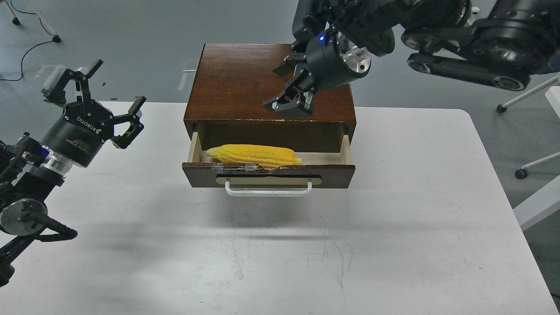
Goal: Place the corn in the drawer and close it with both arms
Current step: 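Raise the right gripper away from the drawer and reposition the left gripper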
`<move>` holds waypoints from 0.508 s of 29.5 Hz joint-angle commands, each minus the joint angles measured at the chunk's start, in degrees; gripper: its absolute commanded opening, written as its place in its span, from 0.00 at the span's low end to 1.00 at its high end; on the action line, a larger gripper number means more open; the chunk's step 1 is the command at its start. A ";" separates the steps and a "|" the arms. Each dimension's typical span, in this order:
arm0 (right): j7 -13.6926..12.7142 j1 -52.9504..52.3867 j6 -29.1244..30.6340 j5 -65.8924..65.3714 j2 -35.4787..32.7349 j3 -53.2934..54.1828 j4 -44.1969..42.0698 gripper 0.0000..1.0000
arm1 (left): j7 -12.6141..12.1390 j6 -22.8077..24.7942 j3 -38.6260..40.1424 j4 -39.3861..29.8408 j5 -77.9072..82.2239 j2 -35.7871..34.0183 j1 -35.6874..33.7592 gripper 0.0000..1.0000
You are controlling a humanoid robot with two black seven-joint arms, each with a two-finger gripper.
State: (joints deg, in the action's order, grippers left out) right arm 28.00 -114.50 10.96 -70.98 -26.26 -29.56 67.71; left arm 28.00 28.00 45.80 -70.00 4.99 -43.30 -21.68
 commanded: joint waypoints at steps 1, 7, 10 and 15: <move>0.00 5.49 -0.24 16.43 -10.01 2.92 -0.13 0.98 | 0.00 0.00 0.43 0.65 -0.07 -0.12 -0.03 0.99; 0.00 23.24 -0.24 31.15 -22.68 15.74 -0.04 1.00 | 0.00 0.00 2.89 4.78 -0.77 -1.17 -0.03 0.99; 0.00 37.19 -0.41 34.75 -26.12 24.96 -0.30 1.00 | 0.00 0.00 5.08 6.89 -0.95 -3.36 0.15 0.99; 0.00 53.64 -0.41 42.39 -26.39 33.59 -2.76 1.00 | 0.00 0.00 6.94 11.02 -0.86 -3.37 -2.82 0.99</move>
State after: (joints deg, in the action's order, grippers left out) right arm 27.98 -70.67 10.55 -33.61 -52.60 -1.35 66.61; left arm 28.00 28.00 52.15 -60.97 4.04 -46.63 -21.90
